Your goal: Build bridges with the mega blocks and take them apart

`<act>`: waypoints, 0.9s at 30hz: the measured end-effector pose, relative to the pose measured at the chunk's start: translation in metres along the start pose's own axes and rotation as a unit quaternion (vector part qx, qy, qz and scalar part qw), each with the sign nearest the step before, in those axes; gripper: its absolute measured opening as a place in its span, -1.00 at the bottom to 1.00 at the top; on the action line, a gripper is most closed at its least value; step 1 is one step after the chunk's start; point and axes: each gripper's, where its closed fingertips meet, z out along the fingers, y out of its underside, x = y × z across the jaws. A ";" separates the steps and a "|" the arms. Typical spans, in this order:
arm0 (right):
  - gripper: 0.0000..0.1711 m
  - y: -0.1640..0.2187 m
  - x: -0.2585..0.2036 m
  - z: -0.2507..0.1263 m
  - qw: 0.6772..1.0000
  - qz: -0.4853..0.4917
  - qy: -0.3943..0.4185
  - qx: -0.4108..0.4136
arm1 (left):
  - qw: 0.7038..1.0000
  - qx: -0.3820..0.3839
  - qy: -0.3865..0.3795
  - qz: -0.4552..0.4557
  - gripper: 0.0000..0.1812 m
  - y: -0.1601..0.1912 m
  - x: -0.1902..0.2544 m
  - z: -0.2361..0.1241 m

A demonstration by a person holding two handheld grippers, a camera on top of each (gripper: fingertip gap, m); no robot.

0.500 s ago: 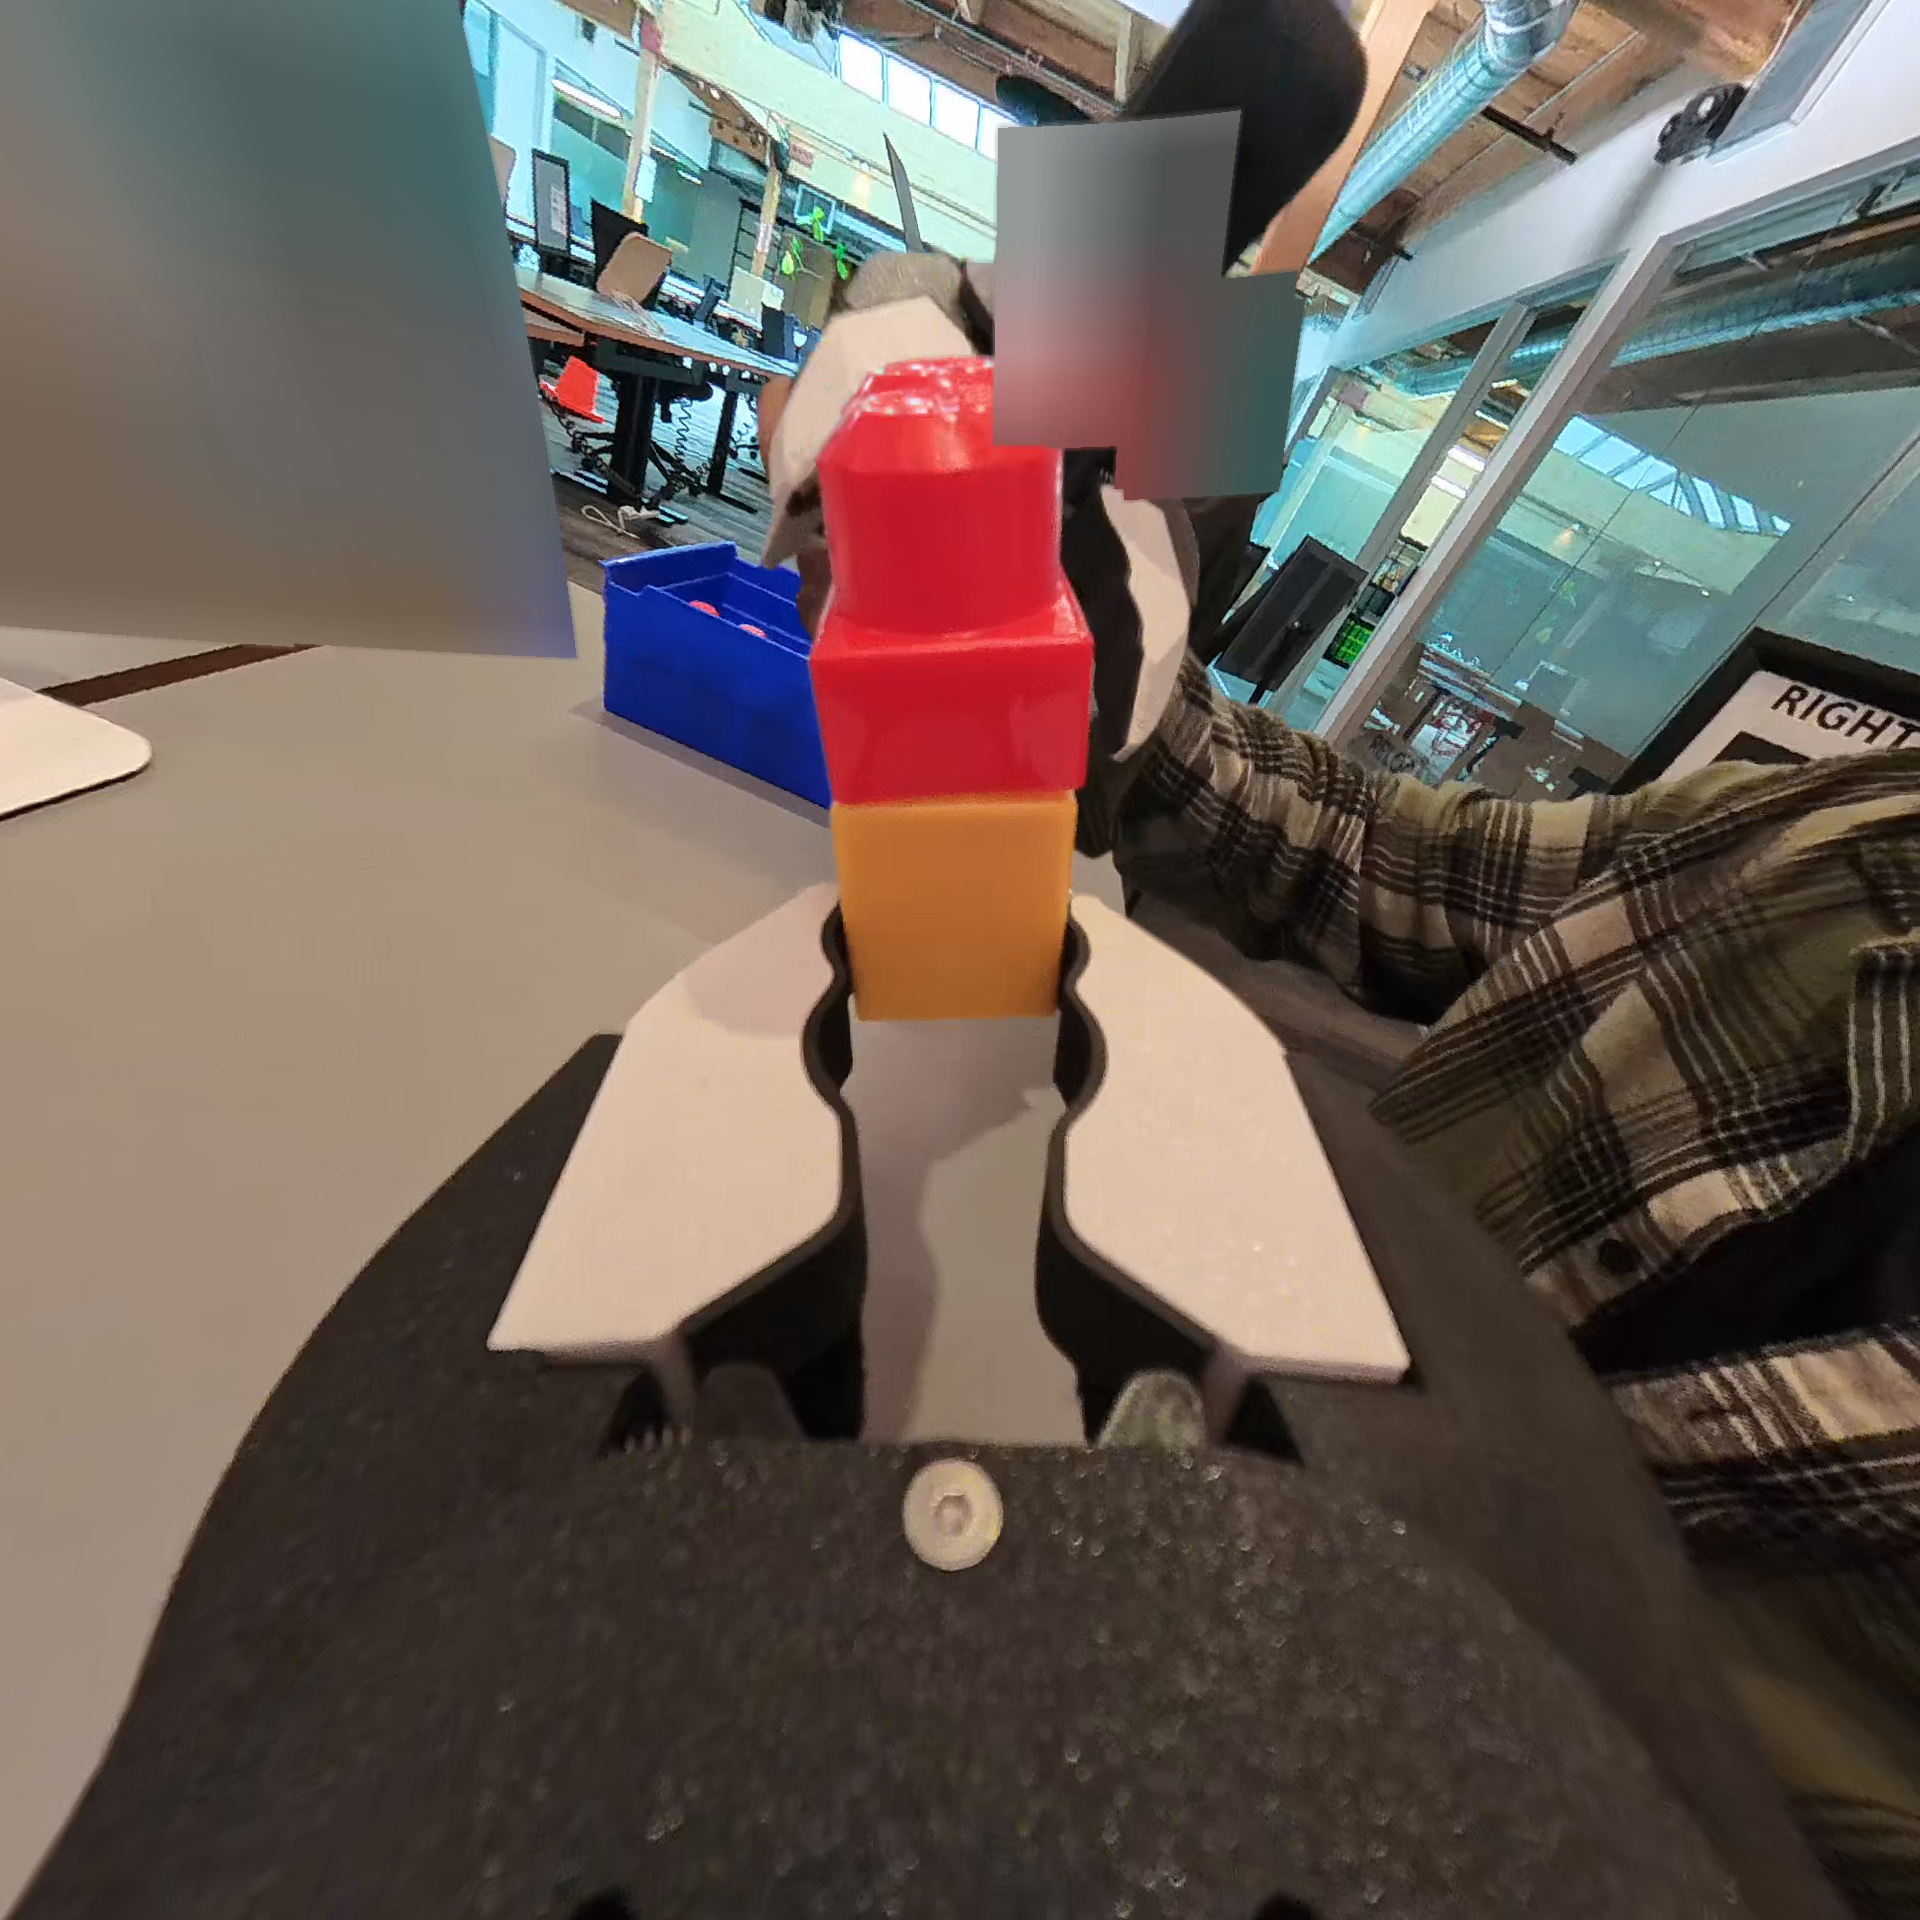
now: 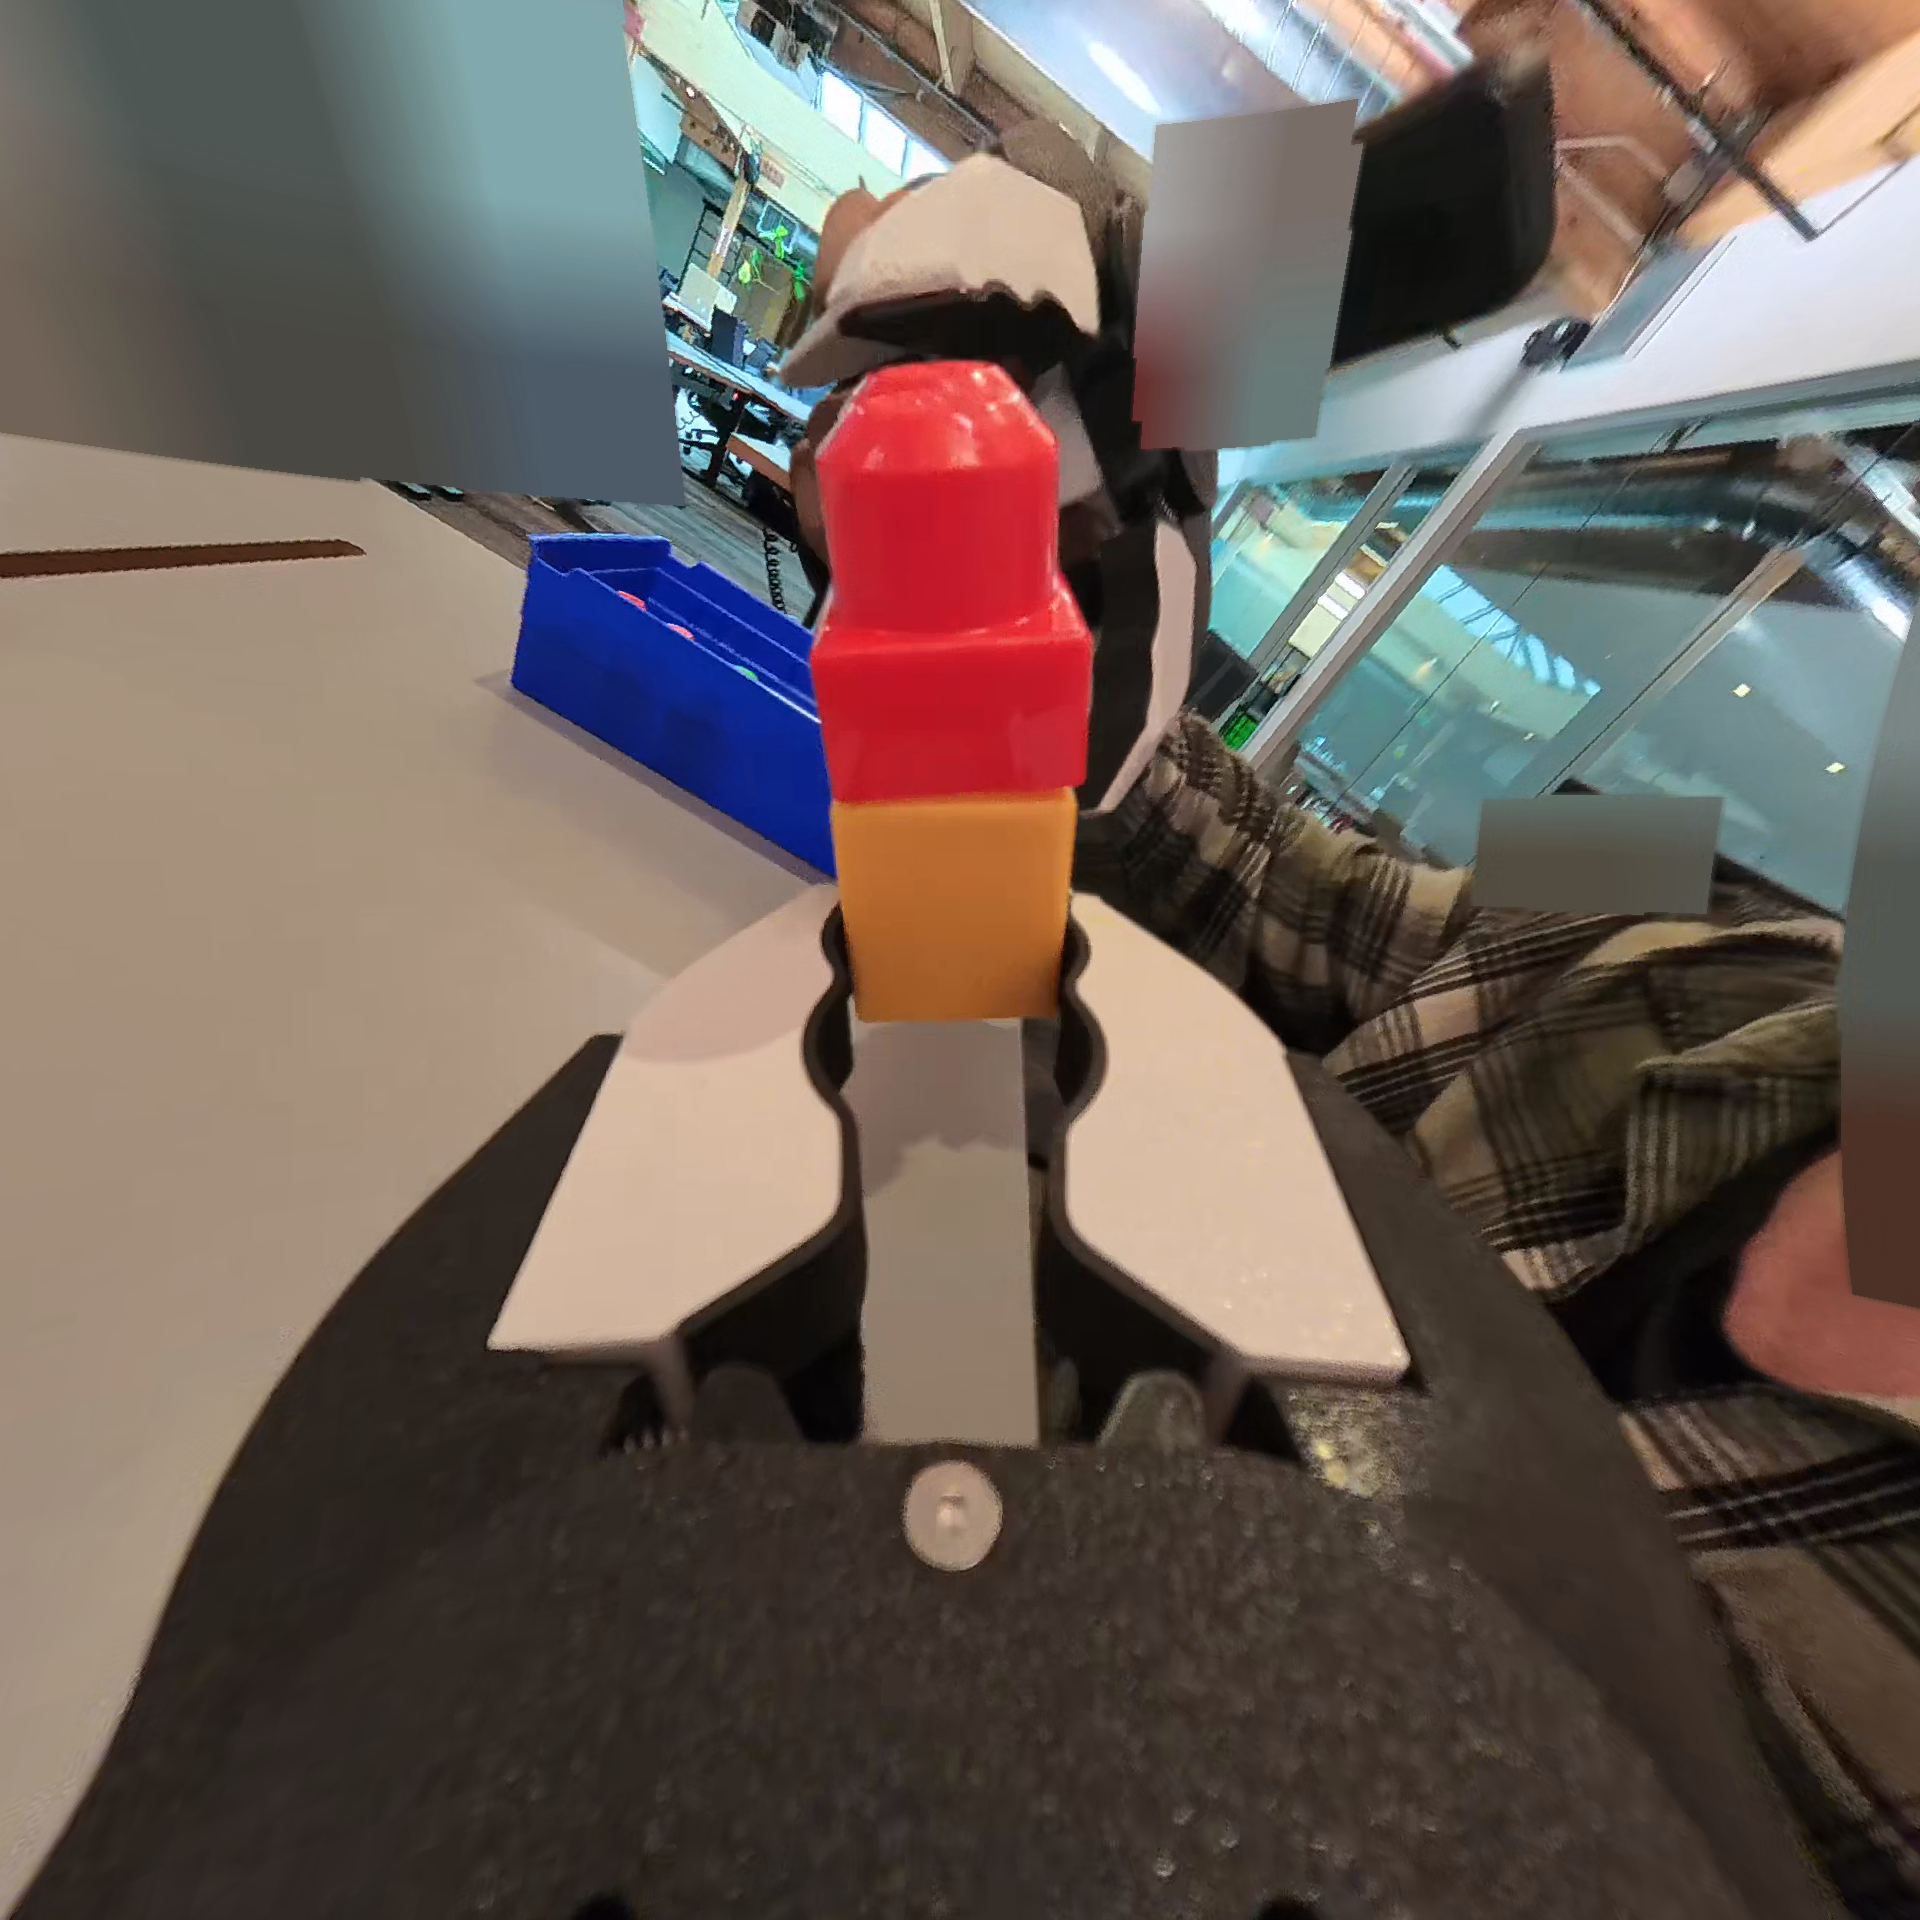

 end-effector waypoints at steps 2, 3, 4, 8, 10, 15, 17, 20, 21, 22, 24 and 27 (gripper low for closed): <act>0.15 -0.006 0.004 0.001 0.999 -0.022 0.032 0.021 | 1.000 0.003 0.007 -0.013 -0.60 -0.001 0.003 0.002; 0.15 -0.009 0.004 0.002 0.998 -0.030 0.039 0.028 | 1.000 0.004 0.008 -0.016 -0.60 -0.001 0.005 0.003; 0.15 -0.012 0.003 0.004 0.998 -0.033 0.038 0.032 | 1.000 0.006 0.011 -0.020 -0.61 -0.002 0.007 0.004; 0.17 -0.014 0.001 0.009 0.998 -0.041 0.029 0.026 | 0.999 0.004 0.023 -0.022 -0.60 -0.004 0.016 0.008; 0.14 -0.014 -0.002 0.011 0.999 -0.044 0.018 0.024 | 1.000 -0.001 0.022 -0.021 -0.60 -0.003 0.017 0.010; 0.07 -0.011 -0.008 0.011 0.999 -0.048 0.005 0.015 | 0.999 -0.009 0.027 -0.025 -0.60 0.003 0.016 0.012; 0.07 -0.007 -0.009 0.012 0.998 -0.055 0.013 0.011 | 0.999 -0.015 0.029 -0.028 -0.61 0.006 0.015 0.013; 0.11 -0.003 -0.011 0.014 0.997 -0.074 0.029 0.004 | 0.998 -0.023 0.037 -0.036 -0.61 0.008 0.017 0.015; 0.15 -0.001 -0.012 0.015 0.996 -0.078 0.033 -0.002 | 0.998 -0.027 0.041 -0.042 -0.61 0.009 0.019 0.017; 0.14 0.000 -0.013 0.016 0.996 -0.081 0.032 -0.004 | 0.998 -0.032 0.042 -0.045 -0.61 0.010 0.019 0.018; 0.12 -0.001 -0.014 0.014 0.996 -0.081 0.028 0.000 | 0.997 -0.037 0.045 -0.048 -0.61 0.011 0.020 0.019; 0.11 -0.001 -0.015 0.015 0.997 -0.072 0.021 -0.003 | 0.996 -0.045 0.046 -0.054 -0.61 0.012 0.021 0.019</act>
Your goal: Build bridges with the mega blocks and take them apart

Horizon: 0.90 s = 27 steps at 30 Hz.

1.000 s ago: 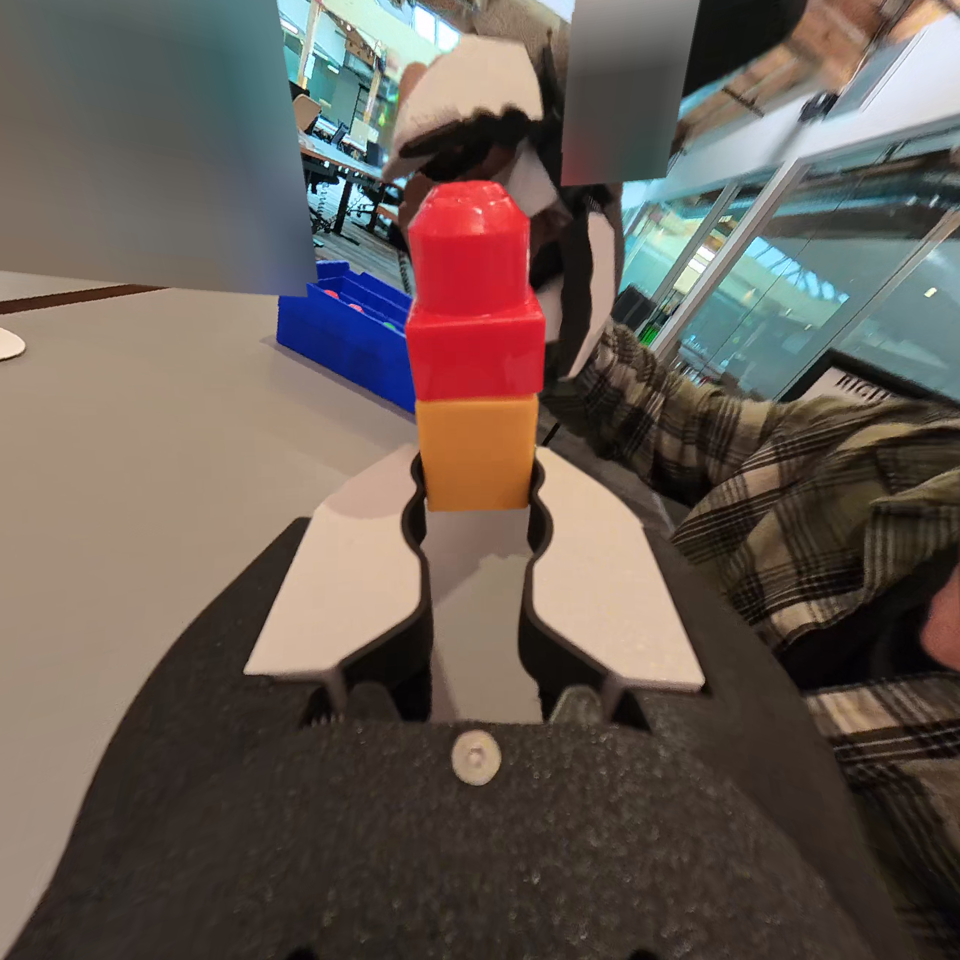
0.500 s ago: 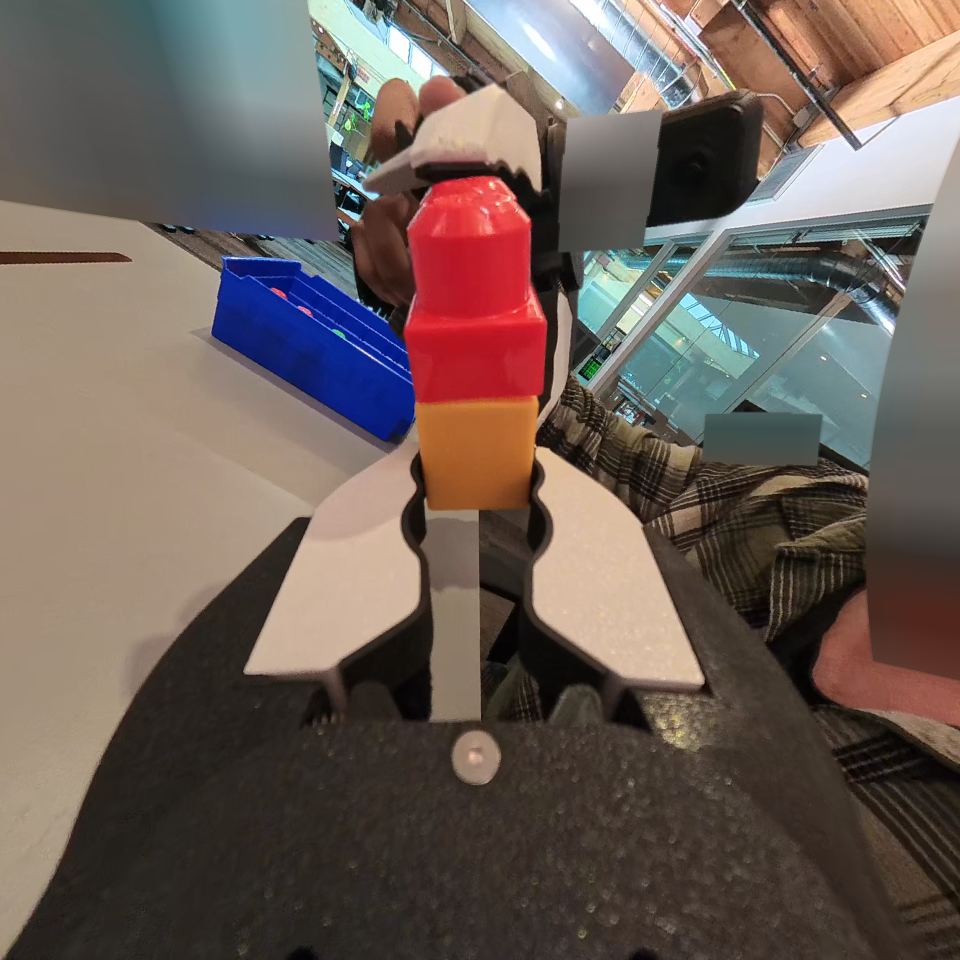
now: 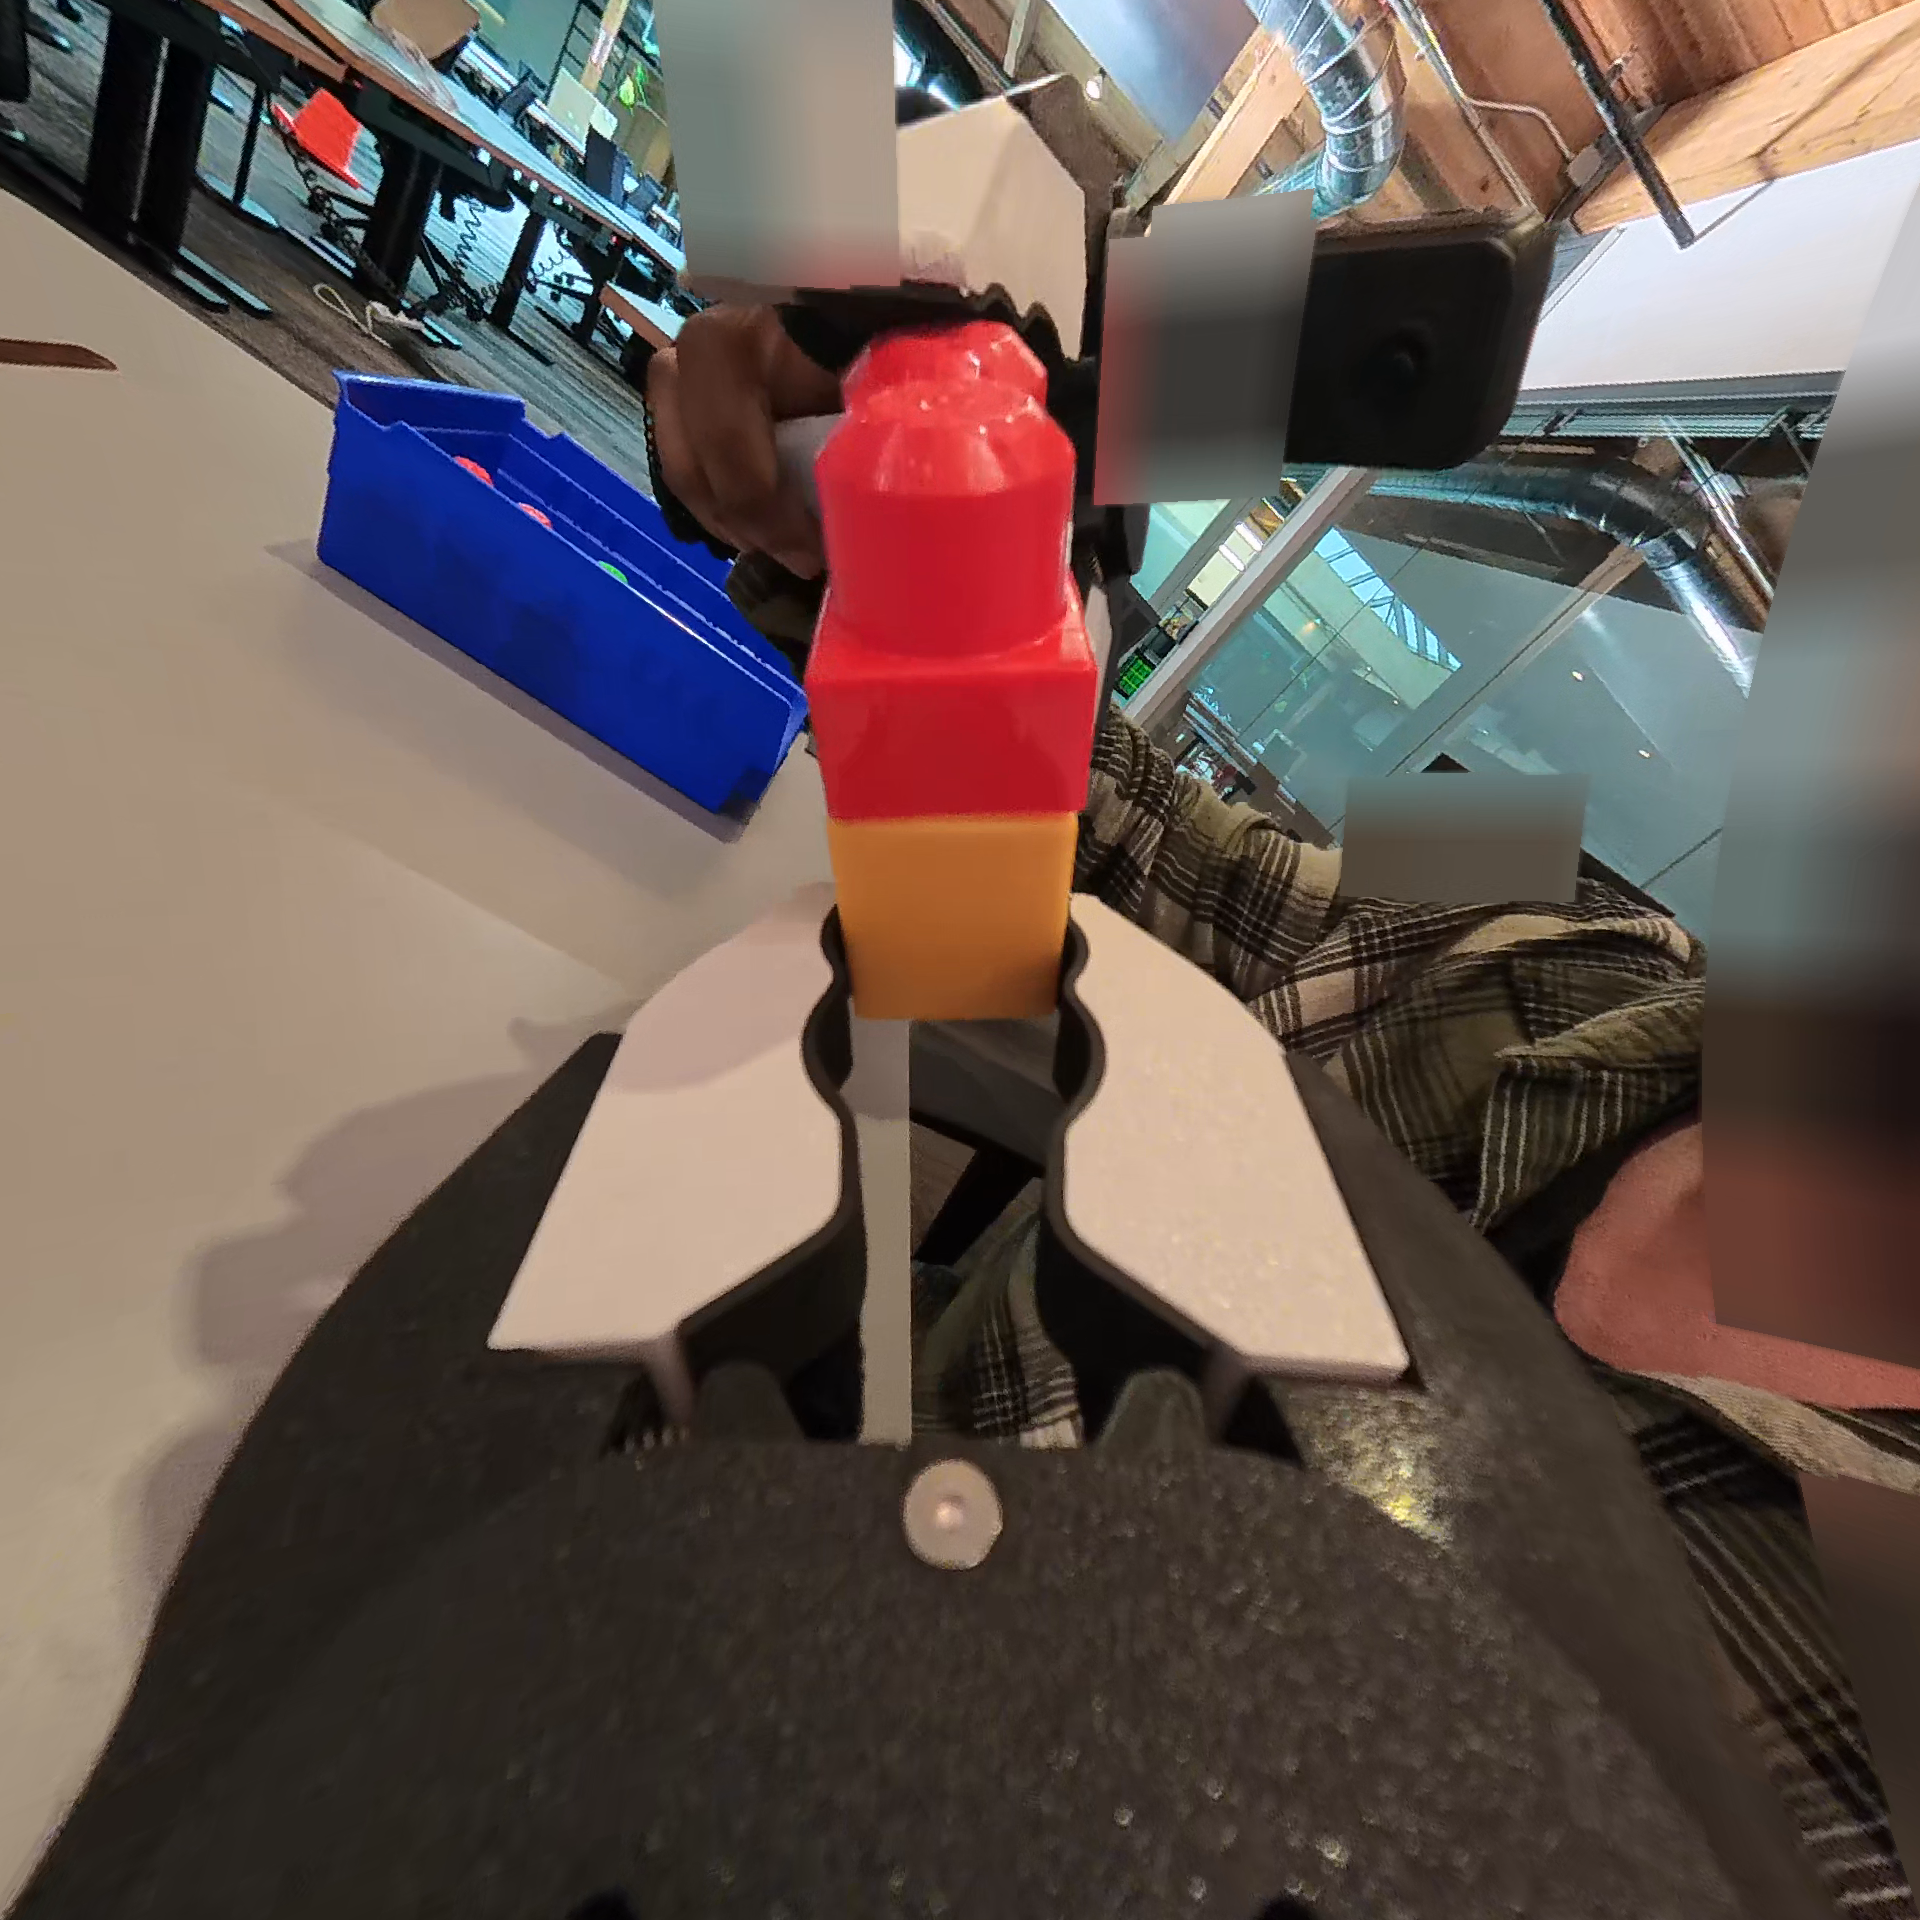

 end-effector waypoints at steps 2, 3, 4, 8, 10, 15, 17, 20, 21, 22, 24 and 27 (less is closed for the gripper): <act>0.10 0.001 -0.001 0.001 1.000 0.006 -0.006 -0.010 | 1.000 -0.007 -0.002 -0.003 -0.61 0.001 -0.001 0.000; 0.10 0.002 -0.001 0.001 1.000 0.006 -0.008 -0.015 | 1.000 -0.010 -0.002 -0.004 -0.61 0.003 -0.002 0.000; 0.10 0.004 -0.002 0.002 1.000 0.008 -0.010 -0.021 | 1.000 -0.014 -0.002 -0.005 -0.61 0.004 -0.002 0.000; 0.09 0.012 -0.005 0.007 0.999 0.018 -0.012 -0.034 | 0.999 -0.030 0.000 -0.010 -0.61 0.009 -0.009 -0.002; 0.09 0.018 -0.007 0.011 0.998 0.025 -0.014 -0.048 | 0.999 -0.041 0.003 -0.015 -0.61 0.013 -0.015 -0.004; 0.09 0.030 -0.005 0.025 0.997 0.026 -0.008 -0.077 | 0.998 -0.055 0.021 -0.020 -0.61 0.017 -0.030 -0.013; 0.09 0.033 0.000 0.032 0.998 0.019 0.005 -0.062 | 0.998 -0.051 0.020 -0.012 -0.61 0.015 -0.037 -0.020; 0.10 0.037 0.005 0.037 0.998 0.029 0.021 -0.054 | 0.999 -0.044 0.021 0.001 -0.60 0.012 -0.044 -0.026; 0.10 0.037 0.007 0.038 0.998 0.039 0.027 -0.051 | 0.999 -0.040 0.027 0.005 -0.60 0.011 -0.045 -0.027; 0.13 0.039 0.009 0.039 0.997 0.055 0.032 -0.048 | 0.999 -0.037 0.024 0.015 -0.60 0.010 -0.048 -0.029; 0.14 0.042 0.011 0.038 0.995 0.084 0.028 -0.042 | 0.999 -0.036 0.012 0.030 -0.61 0.010 -0.056 -0.032; 0.31 0.051 0.011 0.037 0.988 0.147 0.020 -0.043 | 0.999 -0.030 0.004 0.045 -0.61 0.009 -0.064 -0.036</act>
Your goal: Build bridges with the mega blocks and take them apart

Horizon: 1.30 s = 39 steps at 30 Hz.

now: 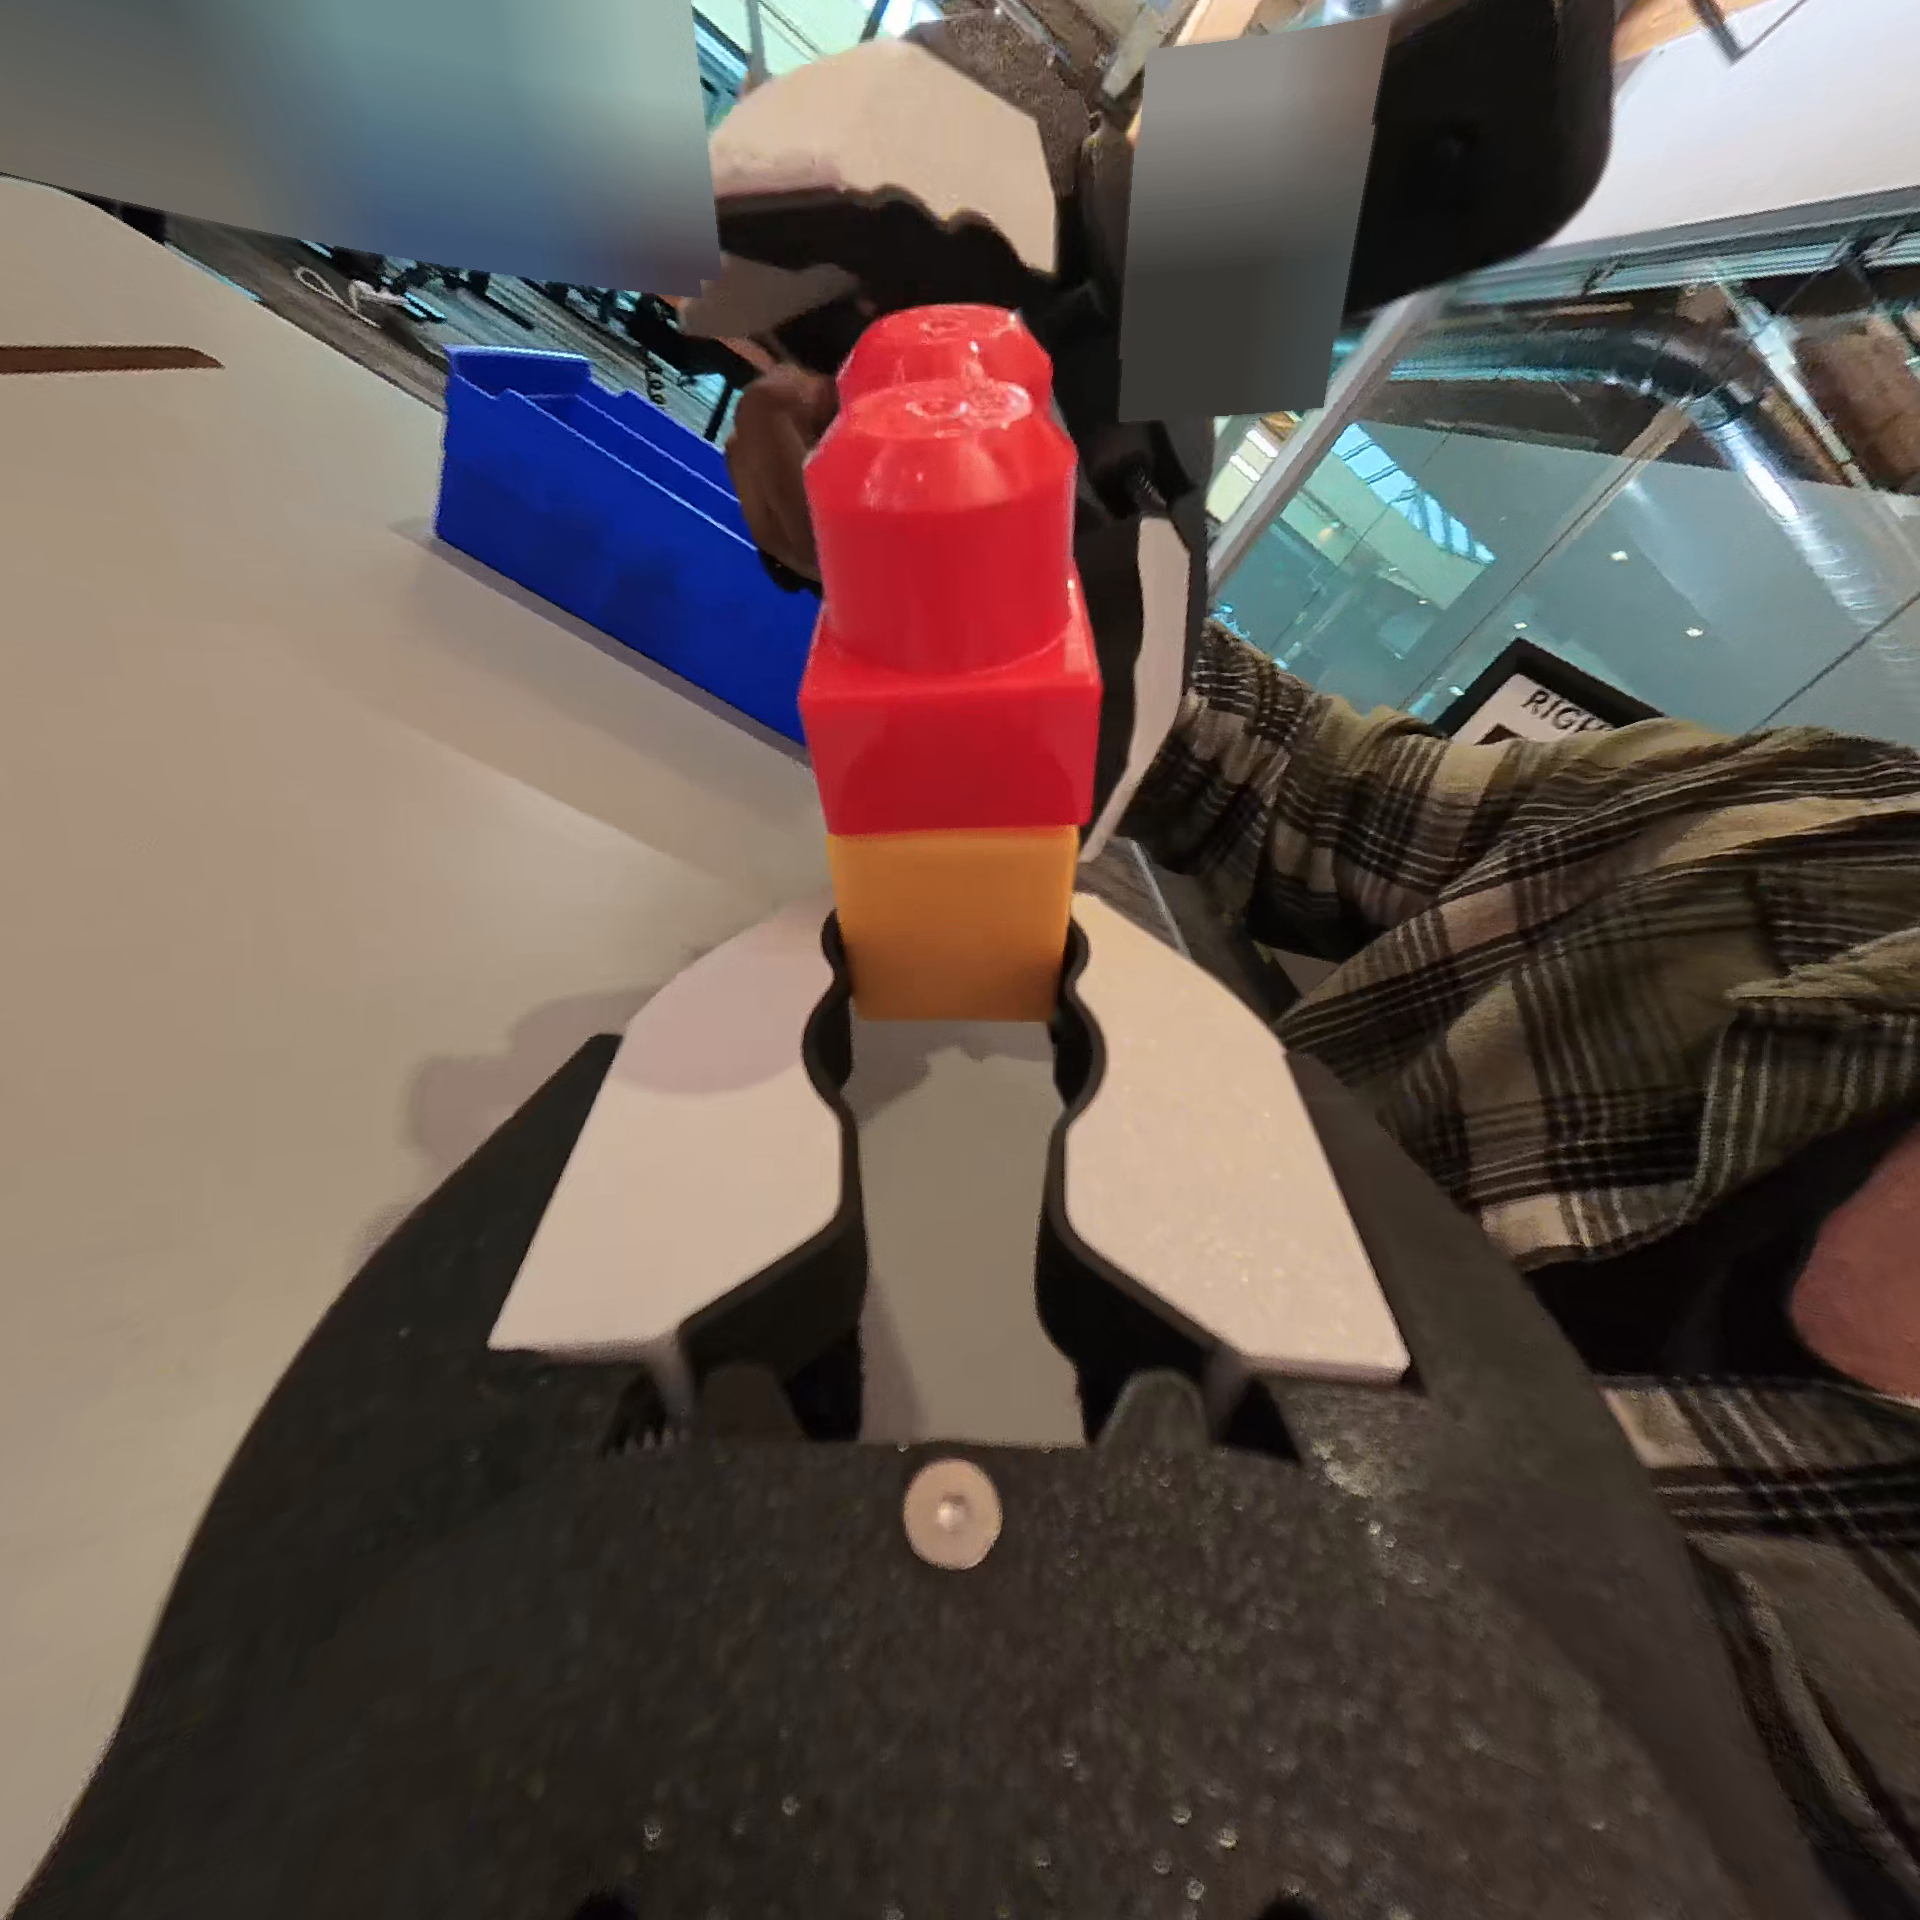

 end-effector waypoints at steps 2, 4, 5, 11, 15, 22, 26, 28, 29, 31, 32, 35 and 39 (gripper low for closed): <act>0.32 0.004 -0.003 -0.001 0.998 0.060 -0.022 0.011 | 1.000 0.001 -0.012 0.020 -0.60 0.000 -0.004 -0.003; 0.24 0.002 -0.007 -0.003 0.988 0.141 -0.056 0.043 | 0.998 0.010 -0.024 0.049 -0.61 -0.003 -0.005 -0.004; 0.13 -0.001 -0.008 -0.003 0.978 0.185 -0.074 0.066 | 0.997 0.012 -0.034 0.062 -0.61 -0.004 -0.006 -0.005; -0.14 -0.010 -0.010 -0.002 0.935 0.302 -0.127 0.139 | 0.995 0.004 -0.057 0.086 -0.60 -0.002 -0.007 0.001; -0.35 -0.009 -0.017 0.003 0.927 0.319 -0.143 0.133 | 0.995 0.001 -0.060 0.084 -0.60 -0.001 -0.005 0.007; -0.57 -0.012 -0.025 -0.009 0.910 0.336 -0.173 0.171 | 0.988 -0.021 -0.068 0.137 -0.58 0.000 0.008 0.019; -0.58 -0.009 -0.024 -0.018 0.893 0.364 -0.179 0.195 | 0.951 0.000 -0.145 0.275 -0.23 -0.014 0.008 0.011; -0.58 -0.004 -0.022 -0.022 0.881 0.385 -0.180 0.207 | 0.914 0.012 -0.190 0.357 -0.10 -0.024 0.009 0.003; -0.58 0.000 -0.020 -0.023 0.875 0.397 -0.180 0.209 | 0.891 0.017 -0.210 0.401 -0.04 -0.030 0.009 -0.001; -0.58 0.007 -0.020 -0.024 0.863 0.419 -0.187 0.213 | 0.836 0.025 -0.247 0.490 0.09 -0.040 0.011 -0.007; -0.58 0.011 -0.020 -0.024 0.856 0.430 -0.192 0.213 | 0.807 0.027 -0.265 0.527 0.12 -0.043 0.011 -0.008; -0.58 0.017 -0.021 -0.023 0.842 0.451 -0.204 0.214 | 0.730 0.008 -0.304 0.612 0.23 -0.046 0.004 -0.003; -0.57 0.018 -0.026 -0.024 0.831 0.465 -0.218 0.212 | 0.744 -0.043 -0.289 0.601 0.31 -0.037 -0.015 0.011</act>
